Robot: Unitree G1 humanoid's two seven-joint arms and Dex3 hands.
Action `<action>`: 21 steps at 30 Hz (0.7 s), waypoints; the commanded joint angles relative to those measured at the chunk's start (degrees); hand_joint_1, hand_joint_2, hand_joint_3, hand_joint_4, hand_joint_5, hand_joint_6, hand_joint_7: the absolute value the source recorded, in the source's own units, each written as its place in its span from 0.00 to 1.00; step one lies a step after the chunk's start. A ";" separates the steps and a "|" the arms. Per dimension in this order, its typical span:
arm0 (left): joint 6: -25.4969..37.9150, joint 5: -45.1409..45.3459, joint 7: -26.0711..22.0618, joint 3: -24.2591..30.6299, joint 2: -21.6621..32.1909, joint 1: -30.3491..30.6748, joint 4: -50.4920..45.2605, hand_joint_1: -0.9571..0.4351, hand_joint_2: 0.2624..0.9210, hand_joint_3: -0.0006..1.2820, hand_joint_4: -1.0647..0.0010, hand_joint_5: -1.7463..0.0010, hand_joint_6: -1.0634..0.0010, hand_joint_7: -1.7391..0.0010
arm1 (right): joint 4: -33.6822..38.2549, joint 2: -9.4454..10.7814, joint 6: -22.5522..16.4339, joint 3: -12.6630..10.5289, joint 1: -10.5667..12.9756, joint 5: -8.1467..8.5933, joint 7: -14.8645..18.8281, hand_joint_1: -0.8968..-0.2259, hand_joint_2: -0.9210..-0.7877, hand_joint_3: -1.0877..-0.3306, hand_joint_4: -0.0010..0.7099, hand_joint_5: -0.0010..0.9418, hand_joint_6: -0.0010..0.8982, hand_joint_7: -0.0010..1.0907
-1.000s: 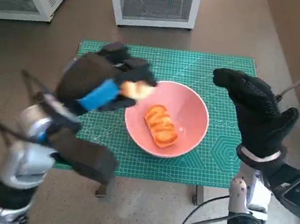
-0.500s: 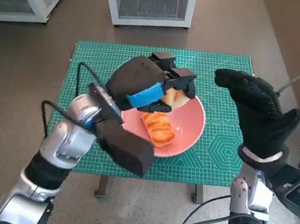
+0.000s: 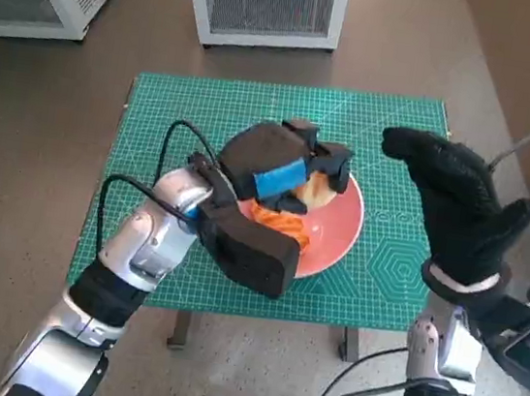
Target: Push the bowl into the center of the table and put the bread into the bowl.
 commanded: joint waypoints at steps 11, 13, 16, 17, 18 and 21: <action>0.70 1.23 0.67 1.11 2.45 4.32 -6.12 0.34 1.00 0.02 0.75 1.00 0.77 0.84 | 0.02 0.15 1.39 0.49 0.66 -0.77 -0.55 0.75 0.00 0.80 0.90 0.03 0.12 0.67; 0.75 0.44 0.42 1.91 2.76 5.02 -7.32 0.33 1.00 0.02 0.77 1.00 0.79 0.85 | -0.06 0.18 1.56 0.58 0.55 -0.90 -0.65 0.75 0.00 0.80 0.90 0.03 0.11 0.67; 0.55 -2.07 -0.47 3.69 3.08 6.04 -9.18 0.32 1.00 0.02 0.80 1.00 0.81 0.86 | -0.26 0.21 1.92 0.70 0.40 -1.09 -0.90 0.75 0.00 0.80 0.90 0.03 0.11 0.66; 0.47 -2.83 -0.77 4.18 3.17 6.31 -9.73 0.32 1.00 0.02 0.80 1.00 0.82 0.86 | -0.33 0.21 2.02 0.72 0.37 -1.15 -0.97 0.75 0.00 0.80 0.90 0.03 0.11 0.66; 0.41 -4.00 -1.22 4.92 3.36 6.71 -10.59 0.32 1.00 0.02 0.80 1.00 0.82 0.86 | -0.47 0.19 2.11 0.75 0.34 -1.27 -1.08 0.75 0.00 0.80 0.90 0.03 0.11 0.66; 0.49 -6.83 -2.29 6.73 3.66 7.72 -12.69 0.31 1.00 0.02 0.81 1.00 0.82 0.86 | -0.80 0.13 2.32 0.81 0.28 -1.62 -1.46 0.74 0.00 0.80 0.90 0.03 0.12 0.66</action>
